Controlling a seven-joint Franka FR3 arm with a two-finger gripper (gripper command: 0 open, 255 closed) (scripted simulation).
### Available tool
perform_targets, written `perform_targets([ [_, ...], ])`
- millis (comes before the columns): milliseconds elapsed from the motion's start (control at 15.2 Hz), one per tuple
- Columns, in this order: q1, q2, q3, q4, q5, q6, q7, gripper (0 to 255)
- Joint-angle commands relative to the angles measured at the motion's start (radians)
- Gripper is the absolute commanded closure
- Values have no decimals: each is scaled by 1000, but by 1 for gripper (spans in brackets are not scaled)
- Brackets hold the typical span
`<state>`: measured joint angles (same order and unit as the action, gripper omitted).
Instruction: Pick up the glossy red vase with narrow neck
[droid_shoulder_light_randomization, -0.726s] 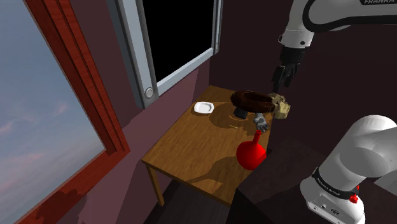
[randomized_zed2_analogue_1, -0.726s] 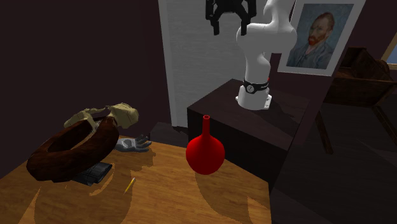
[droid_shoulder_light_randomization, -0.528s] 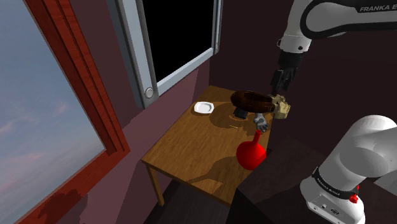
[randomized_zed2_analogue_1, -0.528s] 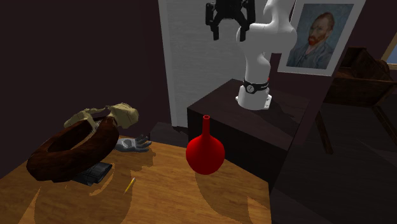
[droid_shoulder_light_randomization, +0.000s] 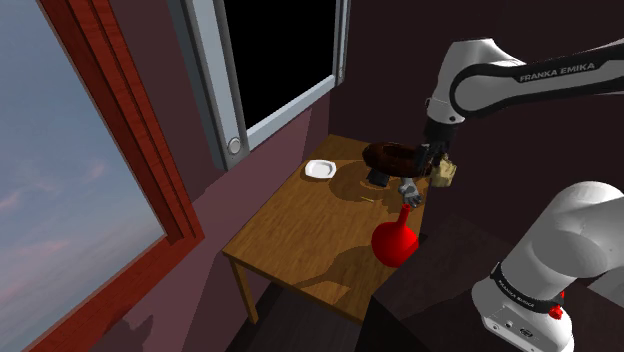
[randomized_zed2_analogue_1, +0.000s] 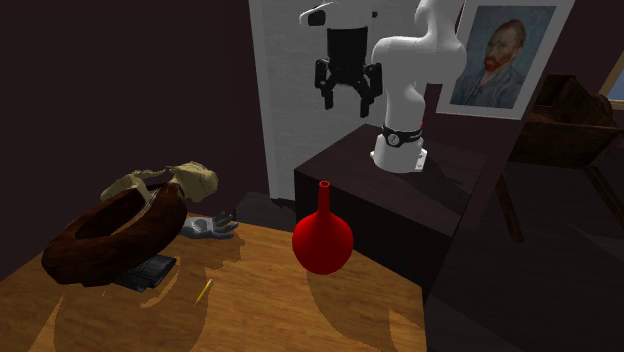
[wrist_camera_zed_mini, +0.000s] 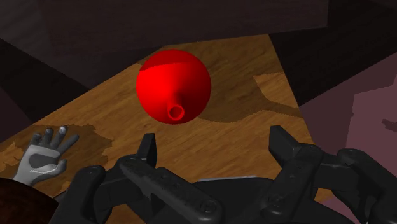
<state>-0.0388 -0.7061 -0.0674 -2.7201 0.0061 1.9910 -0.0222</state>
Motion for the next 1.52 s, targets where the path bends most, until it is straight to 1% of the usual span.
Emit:
perform_targets([
  [0, -5, 33, 3, -55, -5, 105, 10, 0],
  [198, -16, 108, 2, -116, -15, 259, 19, 0],
  [396, -28, 212, 1, -159, -25, 426, 30, 0],
  [792, -55, 500, 0, -185, -52, 777, 60, 0],
  [858, -56, 508, 0, -184, -53, 786, 62, 0],
  [1254, -50, 634, -4, -183, -43, 910, 55, 0],
  [1320, -48, 668, -4, -181, -37, 942, 51, 0],
  [1452, -48, 668, -4, -181, -37, 942, 51, 0],
])
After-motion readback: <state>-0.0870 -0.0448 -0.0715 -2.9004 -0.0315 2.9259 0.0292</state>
